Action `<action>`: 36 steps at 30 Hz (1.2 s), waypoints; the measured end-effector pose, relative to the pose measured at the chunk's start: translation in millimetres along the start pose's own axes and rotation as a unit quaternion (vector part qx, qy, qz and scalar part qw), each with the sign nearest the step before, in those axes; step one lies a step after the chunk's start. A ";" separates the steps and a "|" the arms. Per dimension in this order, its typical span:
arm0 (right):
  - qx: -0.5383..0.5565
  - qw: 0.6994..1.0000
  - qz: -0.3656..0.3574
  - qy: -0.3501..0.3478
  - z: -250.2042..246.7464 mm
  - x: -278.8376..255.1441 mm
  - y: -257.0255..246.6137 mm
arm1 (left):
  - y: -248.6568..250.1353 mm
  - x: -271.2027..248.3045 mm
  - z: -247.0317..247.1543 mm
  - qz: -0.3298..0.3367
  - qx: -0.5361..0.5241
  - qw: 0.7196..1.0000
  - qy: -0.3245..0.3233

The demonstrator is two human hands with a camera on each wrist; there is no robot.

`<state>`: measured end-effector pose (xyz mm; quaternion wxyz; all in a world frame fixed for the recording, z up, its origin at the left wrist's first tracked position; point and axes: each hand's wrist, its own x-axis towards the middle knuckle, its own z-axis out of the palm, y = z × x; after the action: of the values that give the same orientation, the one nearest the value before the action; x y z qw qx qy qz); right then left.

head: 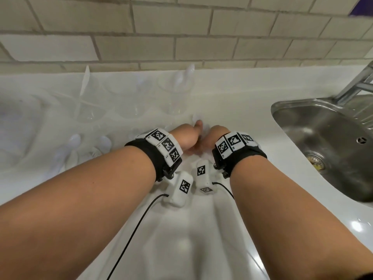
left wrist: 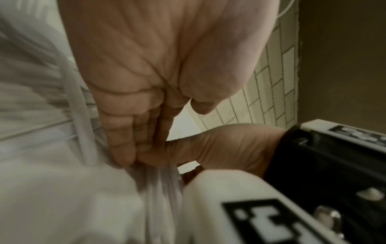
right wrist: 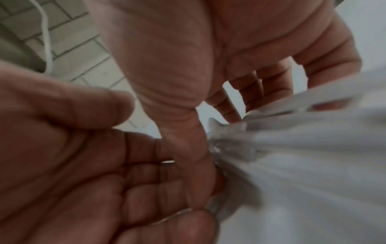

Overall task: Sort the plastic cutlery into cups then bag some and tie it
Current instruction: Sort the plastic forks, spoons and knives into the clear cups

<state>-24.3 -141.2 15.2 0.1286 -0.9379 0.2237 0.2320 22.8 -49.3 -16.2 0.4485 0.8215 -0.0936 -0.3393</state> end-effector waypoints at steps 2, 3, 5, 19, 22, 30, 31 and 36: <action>-0.065 0.998 -0.005 0.004 2.6 4.4 -5.8 | 0.3 -2.4 -0.6 -0.010 -0.028 1.000 -0.006; -0.102 0.995 -0.013 0.004 4.3 7.6 -7.4 | -0.1 -2.5 -0.7 -0.011 -0.028 1.000 -0.005; -0.165 0.986 -0.032 0.003 6.4 12.8 -9.9 | -0.3 -3.1 0.2 -0.009 -0.019 1.000 -0.006; 0.087 0.994 0.039 0.057 14.1 20.5 -5.5 | -3.7 -15.1 -29.7 0.008 -0.202 0.977 0.063; 0.201 0.978 -0.014 0.059 3.3 -5.5 -9.9 | -0.2 -26.4 -61.6 0.095 -0.163 0.966 0.176; 0.250 0.937 -0.242 0.021 -4.5 -56.1 -72.1 | -0.1 -85.2 -124.1 0.208 -0.171 0.942 0.201; 0.245 0.935 -0.257 0.017 -3.4 -56.0 -78.9 | -2.6 -92.4 -129.5 0.214 -0.196 0.933 0.213; 0.207 0.929 -0.307 0.002 8.2 -54.8 -109.8 | -17.4 -120.2 -160.8 0.206 -0.275 0.901 0.267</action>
<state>-18.2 -23.4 50.3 0.3842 -0.9139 -0.0314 0.1275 32.9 124.2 85.9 0.7243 0.6880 -0.0403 -0.0201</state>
